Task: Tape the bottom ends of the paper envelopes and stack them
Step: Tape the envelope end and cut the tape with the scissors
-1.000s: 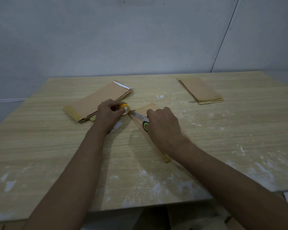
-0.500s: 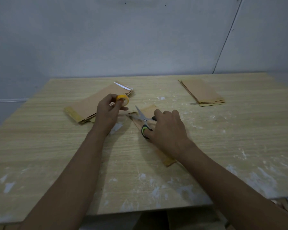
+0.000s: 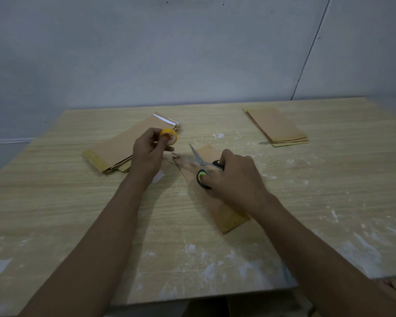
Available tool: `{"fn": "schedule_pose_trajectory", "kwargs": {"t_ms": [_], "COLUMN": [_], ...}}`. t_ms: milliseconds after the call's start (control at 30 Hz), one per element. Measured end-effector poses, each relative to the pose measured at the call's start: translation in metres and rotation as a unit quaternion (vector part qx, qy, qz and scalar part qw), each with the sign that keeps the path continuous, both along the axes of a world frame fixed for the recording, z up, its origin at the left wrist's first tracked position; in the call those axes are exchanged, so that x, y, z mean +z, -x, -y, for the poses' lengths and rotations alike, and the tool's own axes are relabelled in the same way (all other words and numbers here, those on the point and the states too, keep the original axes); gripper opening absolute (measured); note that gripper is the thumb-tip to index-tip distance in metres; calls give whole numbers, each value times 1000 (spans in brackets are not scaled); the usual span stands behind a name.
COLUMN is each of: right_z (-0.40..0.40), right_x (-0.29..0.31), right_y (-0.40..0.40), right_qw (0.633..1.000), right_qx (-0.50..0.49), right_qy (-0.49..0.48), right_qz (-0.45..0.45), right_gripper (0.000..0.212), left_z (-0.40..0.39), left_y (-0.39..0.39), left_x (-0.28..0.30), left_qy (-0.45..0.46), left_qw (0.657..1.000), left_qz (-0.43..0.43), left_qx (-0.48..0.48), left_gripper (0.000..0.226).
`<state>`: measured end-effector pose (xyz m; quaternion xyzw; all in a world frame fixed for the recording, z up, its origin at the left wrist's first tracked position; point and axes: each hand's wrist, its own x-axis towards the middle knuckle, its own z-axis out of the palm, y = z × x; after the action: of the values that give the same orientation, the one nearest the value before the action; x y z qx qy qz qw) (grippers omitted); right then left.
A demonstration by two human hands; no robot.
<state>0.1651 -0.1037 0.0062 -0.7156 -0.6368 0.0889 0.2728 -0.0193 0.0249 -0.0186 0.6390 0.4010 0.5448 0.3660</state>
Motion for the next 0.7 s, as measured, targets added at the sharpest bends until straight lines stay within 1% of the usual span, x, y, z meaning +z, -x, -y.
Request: {"fn": "schedule_pose_trajectory", "kwargs": {"t_ms": [100,167,267,367,433,567,633,700], "right_z": [-7,-15,-30,-52,-67,-85,-91,-95], "right_x": [5,5,2,0,-1,-2,-3,-4], "right_y": [-15,-24,-36,-47,-53,-59,-59,-60], "right_qw": [998,995,990,987,986,985,986,987], "right_qx": [-42,-78,-123,-150,-164,-168,-163,-159], "right_qy": [-9,-22,-37,-32,-19,-22,-26,-22], "right_qz": [-48,-58,-59,-42,-26,-29,-21,-13], "right_gripper": [48,49,44,38,36,32,26,22], "left_z": [-9,-18,-29,-36,-43,-54,-56,-56], "left_y": [-7,-15,-29,-48,-58,-68,-69,-69], "left_x": [3,1,0,3,1,-6,-9,-10], "left_qy": [-13,-10,8,26,21,19,17,15], "left_qw": [999,998,997,998,995,981,975,974], "left_qz": [23,5,-32,-43,-88,-191,-217,-223], "left_qx": [33,57,63,43,38,36,36,41], "left_gripper": [6,9,19,13,11,11,12,13]}}
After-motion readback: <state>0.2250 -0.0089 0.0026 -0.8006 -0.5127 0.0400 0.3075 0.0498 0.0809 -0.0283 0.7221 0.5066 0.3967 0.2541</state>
